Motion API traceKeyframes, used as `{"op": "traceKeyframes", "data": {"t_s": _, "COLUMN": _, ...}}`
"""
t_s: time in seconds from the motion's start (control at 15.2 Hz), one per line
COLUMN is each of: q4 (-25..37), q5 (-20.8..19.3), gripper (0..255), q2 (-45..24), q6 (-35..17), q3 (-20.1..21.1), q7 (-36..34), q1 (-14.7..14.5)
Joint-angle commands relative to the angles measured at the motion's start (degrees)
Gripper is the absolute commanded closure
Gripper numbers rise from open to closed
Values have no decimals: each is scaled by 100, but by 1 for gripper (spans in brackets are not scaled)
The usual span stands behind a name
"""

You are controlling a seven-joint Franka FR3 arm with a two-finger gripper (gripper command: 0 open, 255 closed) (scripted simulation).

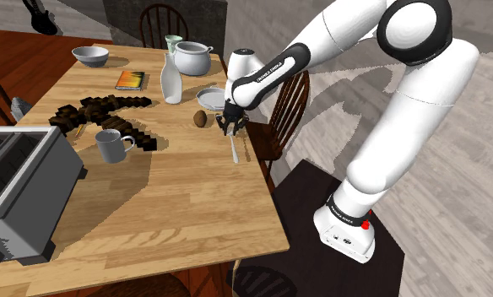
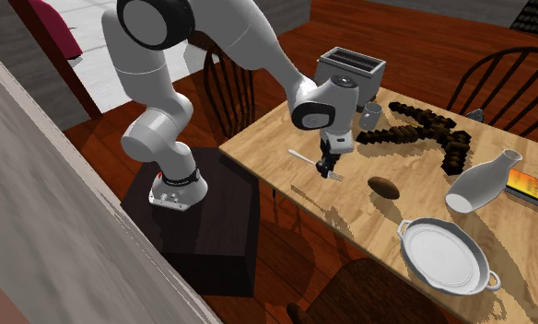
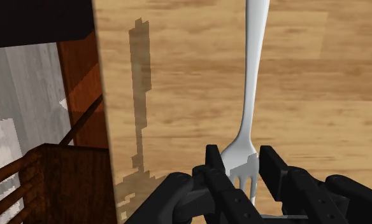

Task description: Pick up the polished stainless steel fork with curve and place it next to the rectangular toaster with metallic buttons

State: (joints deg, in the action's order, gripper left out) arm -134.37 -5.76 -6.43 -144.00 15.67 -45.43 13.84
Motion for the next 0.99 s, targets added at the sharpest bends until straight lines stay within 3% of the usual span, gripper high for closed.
{"op": "traceKeyframes", "data": {"t_s": 0.0, "q4": 48, "q5": 72, "gripper": 255, "q2": 122, "q6": 166, "q3": 19, "q7": 47, "q1": 4}}
{"op": "traceKeyframes", "data": {"t_s": 0.92, "q4": 418, "q5": 431, "gripper": 255, "q2": 852, "q6": 1230, "q3": 41, "q7": 324, "q1": 18}}
